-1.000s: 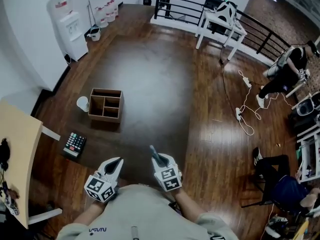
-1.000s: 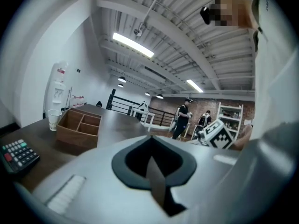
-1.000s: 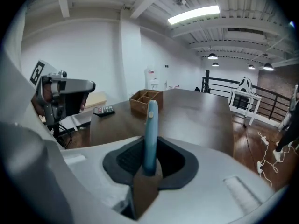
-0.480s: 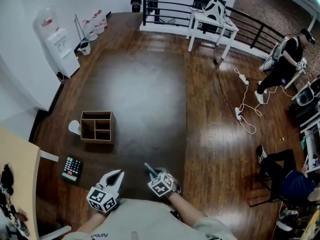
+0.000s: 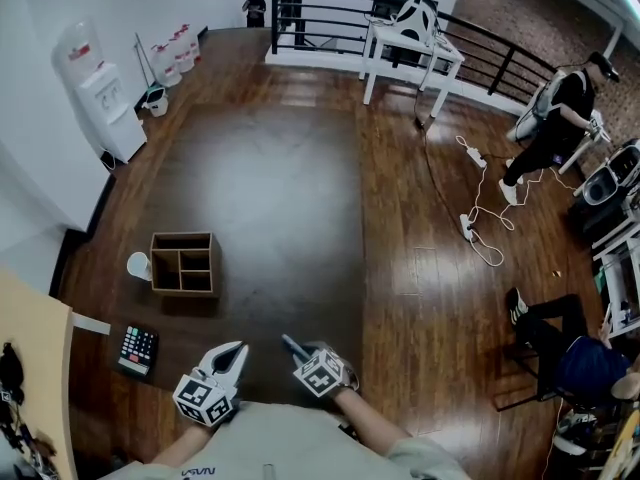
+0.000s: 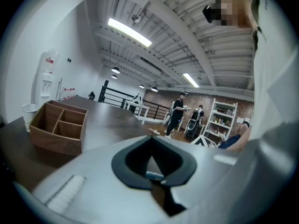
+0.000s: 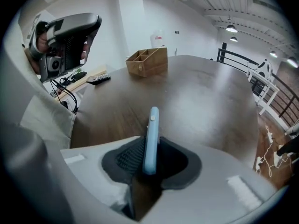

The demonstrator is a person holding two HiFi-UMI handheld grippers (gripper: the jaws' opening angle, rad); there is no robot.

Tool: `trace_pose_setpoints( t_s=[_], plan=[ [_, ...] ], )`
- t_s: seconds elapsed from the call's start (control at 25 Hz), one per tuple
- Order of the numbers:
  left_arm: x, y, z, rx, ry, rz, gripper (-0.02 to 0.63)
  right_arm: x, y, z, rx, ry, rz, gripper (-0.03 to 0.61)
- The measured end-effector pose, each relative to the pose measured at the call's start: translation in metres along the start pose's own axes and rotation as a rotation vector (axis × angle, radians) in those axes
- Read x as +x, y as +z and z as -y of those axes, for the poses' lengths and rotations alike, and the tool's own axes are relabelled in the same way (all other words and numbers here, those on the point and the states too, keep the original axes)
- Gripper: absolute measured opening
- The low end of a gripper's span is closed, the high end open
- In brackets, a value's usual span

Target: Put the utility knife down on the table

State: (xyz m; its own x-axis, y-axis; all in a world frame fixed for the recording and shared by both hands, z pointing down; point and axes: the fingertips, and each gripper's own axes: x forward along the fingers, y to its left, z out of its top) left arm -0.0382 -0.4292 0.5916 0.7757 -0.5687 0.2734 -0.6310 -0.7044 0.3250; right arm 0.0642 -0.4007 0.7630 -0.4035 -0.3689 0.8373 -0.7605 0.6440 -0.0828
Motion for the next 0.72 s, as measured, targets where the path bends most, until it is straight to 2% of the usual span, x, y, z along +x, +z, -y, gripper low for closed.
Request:
trace_pose_setpoints(
  t_s=[0.12,0.36,0.56,0.72],
  plan=[
    [0.001,0.001,0.0,0.002,-0.012,0.009,0.002,-0.004,0.0,0.007,0.011,-0.028,0.003,0.129],
    [-0.003,0.004,0.002,0.011,-0.034,0.04,0.002,-0.037,0.008,0.028,0.06,-0.142,0.074,0.16],
    [-0.019,0.004,0.01,0.013,-0.046,0.067,0.002,-0.089,0.017,0.035,0.127,-0.271,0.196,0.16],
    [-0.044,0.003,0.02,0.01,-0.055,0.094,0.002,-0.128,0.031,0.017,0.191,-0.322,0.346,0.16]
  ],
)
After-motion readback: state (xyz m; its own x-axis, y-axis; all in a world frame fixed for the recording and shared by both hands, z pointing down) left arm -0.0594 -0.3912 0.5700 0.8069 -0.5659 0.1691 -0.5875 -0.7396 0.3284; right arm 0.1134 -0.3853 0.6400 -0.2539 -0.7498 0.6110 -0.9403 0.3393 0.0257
